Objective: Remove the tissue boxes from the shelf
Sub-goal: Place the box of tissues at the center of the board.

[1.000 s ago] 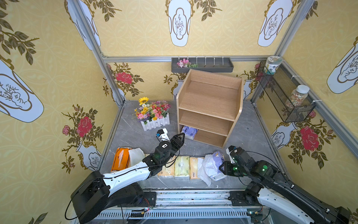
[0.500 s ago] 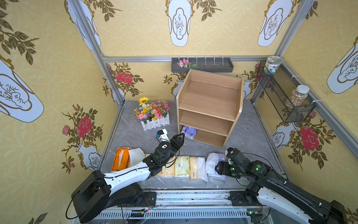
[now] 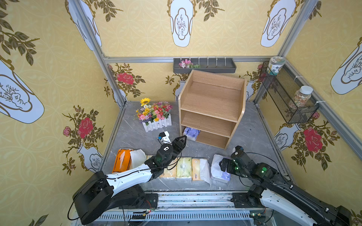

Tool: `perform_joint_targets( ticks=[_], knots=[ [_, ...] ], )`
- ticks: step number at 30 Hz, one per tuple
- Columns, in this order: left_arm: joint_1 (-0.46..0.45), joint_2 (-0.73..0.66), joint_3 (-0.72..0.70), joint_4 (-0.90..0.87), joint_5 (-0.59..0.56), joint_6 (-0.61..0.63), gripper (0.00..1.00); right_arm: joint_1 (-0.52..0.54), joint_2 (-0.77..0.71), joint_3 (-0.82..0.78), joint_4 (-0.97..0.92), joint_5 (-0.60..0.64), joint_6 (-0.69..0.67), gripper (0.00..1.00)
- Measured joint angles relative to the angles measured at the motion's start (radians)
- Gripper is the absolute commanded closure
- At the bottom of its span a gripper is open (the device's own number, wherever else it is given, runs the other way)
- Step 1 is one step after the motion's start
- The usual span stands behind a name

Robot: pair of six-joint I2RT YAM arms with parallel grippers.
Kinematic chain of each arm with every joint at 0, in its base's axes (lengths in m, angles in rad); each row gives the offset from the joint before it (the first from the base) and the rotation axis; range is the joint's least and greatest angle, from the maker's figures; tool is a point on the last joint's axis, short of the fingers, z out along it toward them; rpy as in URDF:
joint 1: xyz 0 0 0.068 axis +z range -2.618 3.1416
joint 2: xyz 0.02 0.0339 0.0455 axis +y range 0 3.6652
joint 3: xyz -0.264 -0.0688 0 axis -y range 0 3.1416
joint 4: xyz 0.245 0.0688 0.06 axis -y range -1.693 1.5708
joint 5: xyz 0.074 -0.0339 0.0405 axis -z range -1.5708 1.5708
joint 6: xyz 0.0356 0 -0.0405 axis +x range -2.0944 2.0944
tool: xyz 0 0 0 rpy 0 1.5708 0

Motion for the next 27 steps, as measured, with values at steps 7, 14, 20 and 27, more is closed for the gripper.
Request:
perform_joint_targets(
  ticks=[7, 14, 20, 27],
  knots=[
    [0.0, -0.016, -0.017, 0.002, 0.0, -0.011, 0.51, -0.003, 0.086, -0.053, 0.182, -0.047, -0.037, 0.02],
    [0.0, -0.013, -0.032, 0.006, 0.003, -0.031, 0.52, 0.0, 0.102, -0.059, 0.273, -0.165, -0.111, 0.03],
    [0.0, 0.02, -0.017, 0.008, 0.004, -0.054, 0.52, 0.002, 0.115, -0.061, 0.277, -0.241, -0.135, 0.04],
    [0.0, 0.07, 0.008, 0.001, 0.011, -0.09, 0.52, 0.033, 0.119, -0.062, 0.304, -0.28, -0.129, 0.05]
  ],
)
